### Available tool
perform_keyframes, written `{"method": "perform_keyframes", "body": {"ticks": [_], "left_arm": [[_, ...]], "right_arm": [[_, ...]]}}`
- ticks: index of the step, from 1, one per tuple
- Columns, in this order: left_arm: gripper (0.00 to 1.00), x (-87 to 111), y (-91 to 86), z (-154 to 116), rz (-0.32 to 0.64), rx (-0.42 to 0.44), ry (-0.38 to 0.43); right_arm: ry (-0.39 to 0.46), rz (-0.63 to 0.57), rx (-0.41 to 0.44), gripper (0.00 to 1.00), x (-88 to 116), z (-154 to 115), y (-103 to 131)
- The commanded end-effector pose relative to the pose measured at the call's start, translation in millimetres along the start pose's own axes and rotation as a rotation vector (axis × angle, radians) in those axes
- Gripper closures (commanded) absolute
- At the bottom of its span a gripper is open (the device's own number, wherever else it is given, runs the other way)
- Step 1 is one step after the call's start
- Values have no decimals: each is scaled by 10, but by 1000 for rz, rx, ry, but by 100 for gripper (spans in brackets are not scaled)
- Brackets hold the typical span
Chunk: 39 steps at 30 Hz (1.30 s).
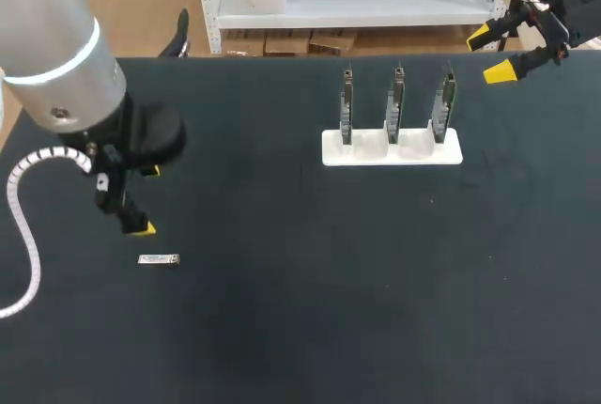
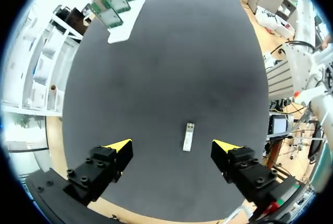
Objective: Pick up the optical module with the left hand, and insert it into the network port with the right hand.
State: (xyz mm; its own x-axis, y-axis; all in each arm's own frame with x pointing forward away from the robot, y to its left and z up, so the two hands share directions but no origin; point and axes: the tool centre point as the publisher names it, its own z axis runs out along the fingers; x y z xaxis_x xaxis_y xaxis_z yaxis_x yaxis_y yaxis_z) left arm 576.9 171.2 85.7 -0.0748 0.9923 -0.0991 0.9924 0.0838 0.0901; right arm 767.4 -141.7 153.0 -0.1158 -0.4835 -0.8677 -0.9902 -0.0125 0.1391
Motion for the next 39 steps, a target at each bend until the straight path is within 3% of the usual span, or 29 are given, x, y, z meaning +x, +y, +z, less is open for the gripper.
{"method": "perform_keyframes", "body": {"ticks": [1,14,23,39], "left_arm": [[0,5,-34,121,22,-8,56],[0,117,-277,378,-29,8,101],[0,164,-385,556,-61,37,87],[0,271,-440,707,-67,66,90]], "right_arm": [[-1,-1,-2,0,2,1,-13],[-1,-1,-2,0,2,1,-13],[-1,-1,-2,0,2,1,-13],[-1,-1,-2,0,2,1,-13]]}}
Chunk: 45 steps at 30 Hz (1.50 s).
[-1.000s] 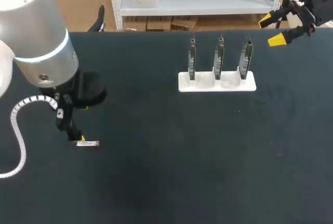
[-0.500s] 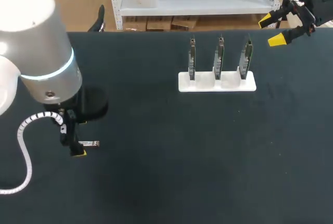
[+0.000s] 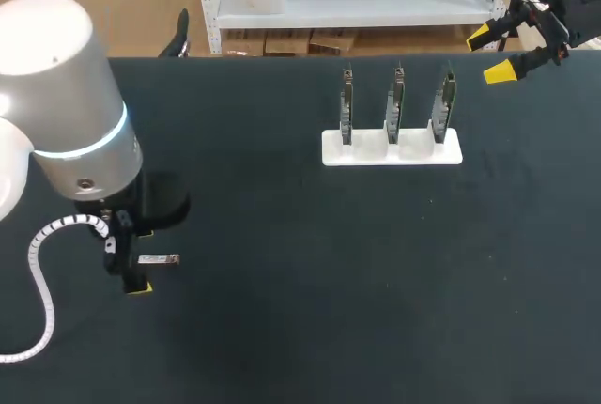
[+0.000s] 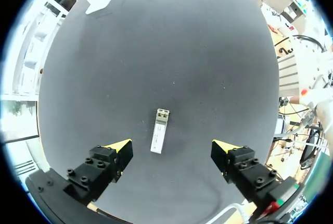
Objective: Pick up the optical module with the left hand, and insert it into the network port with the right hand.
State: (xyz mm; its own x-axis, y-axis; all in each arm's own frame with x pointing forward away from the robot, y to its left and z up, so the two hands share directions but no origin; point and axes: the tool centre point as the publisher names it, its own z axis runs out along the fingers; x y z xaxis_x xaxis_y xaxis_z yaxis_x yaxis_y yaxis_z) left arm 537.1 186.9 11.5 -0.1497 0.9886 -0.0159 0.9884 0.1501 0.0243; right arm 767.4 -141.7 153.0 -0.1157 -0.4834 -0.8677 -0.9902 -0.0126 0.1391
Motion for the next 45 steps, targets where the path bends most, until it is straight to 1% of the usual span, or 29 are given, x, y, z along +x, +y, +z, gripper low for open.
{"method": "perform_keyframes", "body": {"ticks": [1,12,21,45], "left_arm": [[0,11,9,31,4,4,4],[0,1,-6,110,7,33,16],[0,3,28,153,0,49,14],[0,10,61,239,18,79,25]], "right_arm": [[-1,0,-2,0,2,1,-13],[-1,0,-2,0,2,1,-13],[-1,0,-2,0,2,1,-13],[-1,0,-2,0,2,1,-13]]}}
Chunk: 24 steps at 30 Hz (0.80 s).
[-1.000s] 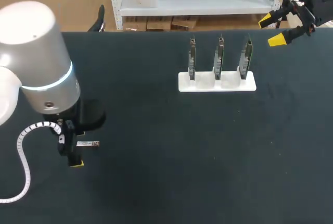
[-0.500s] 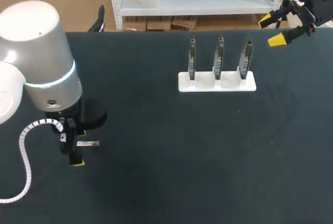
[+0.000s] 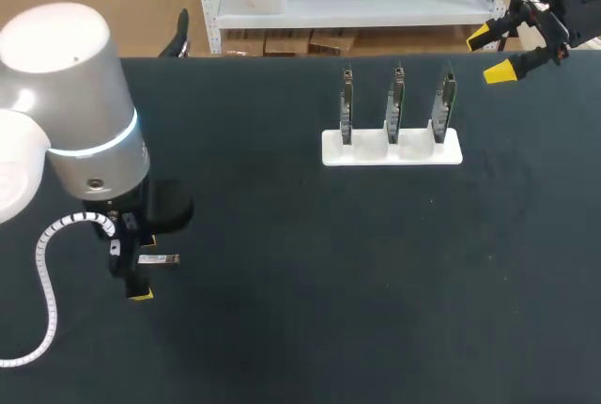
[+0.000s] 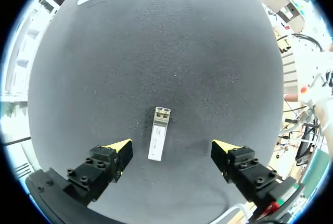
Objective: Pick up the optical module with the left hand, and insert it into the network port with the right hand.
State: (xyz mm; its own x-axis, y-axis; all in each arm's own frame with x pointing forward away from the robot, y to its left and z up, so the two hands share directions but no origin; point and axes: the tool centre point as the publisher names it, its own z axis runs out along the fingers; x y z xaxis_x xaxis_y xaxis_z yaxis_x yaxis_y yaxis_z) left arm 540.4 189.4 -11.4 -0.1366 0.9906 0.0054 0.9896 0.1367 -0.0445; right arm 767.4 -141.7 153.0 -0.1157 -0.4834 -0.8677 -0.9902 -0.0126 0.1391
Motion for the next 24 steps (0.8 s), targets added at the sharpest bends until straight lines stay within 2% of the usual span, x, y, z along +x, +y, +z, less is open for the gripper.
{"method": "perform_keyframes", "body": {"ticks": [1,24], "left_arm": [[0,-13,32,7,7,11,5],[0,-1,40,49,8,38,1]], "right_arm": [[-1,0,-2,0,3,1,-13],[-1,0,-2,0,3,1,-13]]}}
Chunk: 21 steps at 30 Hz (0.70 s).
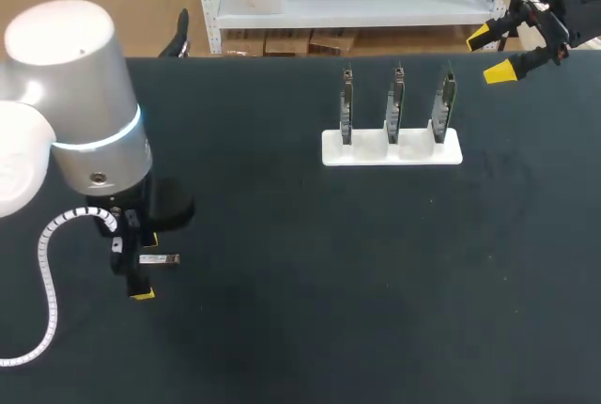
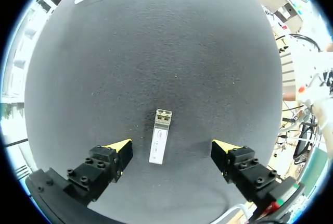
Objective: Pick up the optical module with the left hand, and insert it into the network port with the right hand.
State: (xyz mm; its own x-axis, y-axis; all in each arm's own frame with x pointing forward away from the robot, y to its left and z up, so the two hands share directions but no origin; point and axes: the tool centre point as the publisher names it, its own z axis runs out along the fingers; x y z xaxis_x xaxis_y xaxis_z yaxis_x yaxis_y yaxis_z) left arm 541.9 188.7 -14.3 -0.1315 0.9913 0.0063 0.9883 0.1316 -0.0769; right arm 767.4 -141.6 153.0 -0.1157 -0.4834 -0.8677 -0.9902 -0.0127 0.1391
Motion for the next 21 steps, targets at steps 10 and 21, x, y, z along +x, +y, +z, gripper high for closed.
{"method": "perform_keyframes", "body": {"ticks": [10,21], "left_arm": [[0,26,33,44,11,7,9],[100,15,30,49,8,-1,12]], "right_arm": [[-1,0,-2,0,3,1,-13],[-1,0,-2,0,3,1,-13]]}}
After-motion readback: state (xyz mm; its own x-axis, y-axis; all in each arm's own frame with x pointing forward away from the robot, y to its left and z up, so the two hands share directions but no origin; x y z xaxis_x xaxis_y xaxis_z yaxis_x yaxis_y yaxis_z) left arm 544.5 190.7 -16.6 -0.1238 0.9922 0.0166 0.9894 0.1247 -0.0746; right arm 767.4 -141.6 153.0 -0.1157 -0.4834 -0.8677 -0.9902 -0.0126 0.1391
